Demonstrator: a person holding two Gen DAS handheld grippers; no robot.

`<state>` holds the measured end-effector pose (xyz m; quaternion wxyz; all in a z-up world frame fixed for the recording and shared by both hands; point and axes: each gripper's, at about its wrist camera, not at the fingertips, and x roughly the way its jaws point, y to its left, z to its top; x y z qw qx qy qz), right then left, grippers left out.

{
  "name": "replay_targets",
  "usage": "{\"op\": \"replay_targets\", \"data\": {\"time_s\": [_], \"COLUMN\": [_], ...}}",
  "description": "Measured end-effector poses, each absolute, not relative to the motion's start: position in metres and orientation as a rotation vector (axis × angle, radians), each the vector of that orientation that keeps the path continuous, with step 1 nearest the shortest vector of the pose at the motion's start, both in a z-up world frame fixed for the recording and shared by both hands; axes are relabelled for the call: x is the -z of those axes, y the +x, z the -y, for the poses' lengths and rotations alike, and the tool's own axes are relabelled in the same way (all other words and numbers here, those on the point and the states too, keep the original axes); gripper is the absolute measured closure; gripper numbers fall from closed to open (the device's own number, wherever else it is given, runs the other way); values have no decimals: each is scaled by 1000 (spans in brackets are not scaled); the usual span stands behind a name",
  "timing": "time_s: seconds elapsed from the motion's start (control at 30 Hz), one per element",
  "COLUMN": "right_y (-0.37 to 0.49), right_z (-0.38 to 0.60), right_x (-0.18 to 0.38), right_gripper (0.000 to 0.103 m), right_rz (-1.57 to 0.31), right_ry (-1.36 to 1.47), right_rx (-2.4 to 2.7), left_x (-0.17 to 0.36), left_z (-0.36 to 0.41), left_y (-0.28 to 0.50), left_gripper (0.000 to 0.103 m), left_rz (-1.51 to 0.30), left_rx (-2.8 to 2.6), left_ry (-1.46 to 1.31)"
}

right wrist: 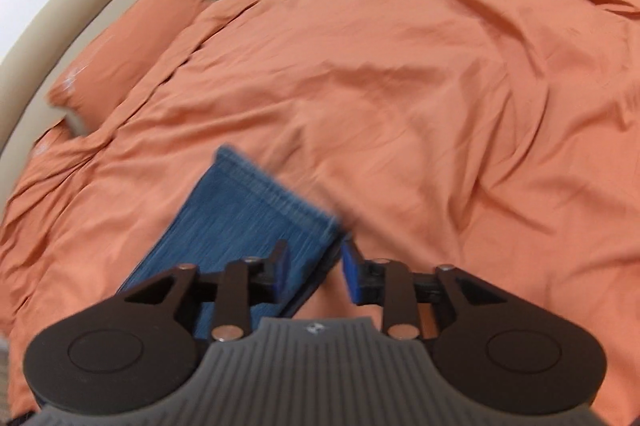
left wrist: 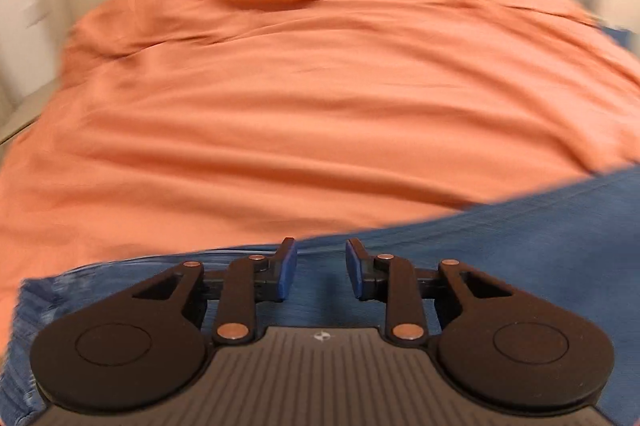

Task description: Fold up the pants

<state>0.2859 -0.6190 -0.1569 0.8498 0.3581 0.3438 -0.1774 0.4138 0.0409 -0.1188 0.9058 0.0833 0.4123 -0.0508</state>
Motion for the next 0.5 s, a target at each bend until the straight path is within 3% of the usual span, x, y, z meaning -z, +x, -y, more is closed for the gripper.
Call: {"op": "replay_targets", "data": {"time_s": [0.27, 0.33, 0.5], "right_y": [264, 265, 280], "right_z": [607, 616, 634], "right_x": [186, 196, 216], "right_gripper": [63, 58, 60], "right_rz": [-730, -707, -656], "right_ry": [924, 995, 1095], "right_rx": [241, 241, 236], "left_x": [130, 140, 162], "left_z": [75, 100, 139], "left_y": [366, 366, 391], "left_gripper": [69, 69, 69], "left_rz": [-832, -834, -842], "left_rx": [449, 493, 525], "left_ry": [244, 250, 228]}}
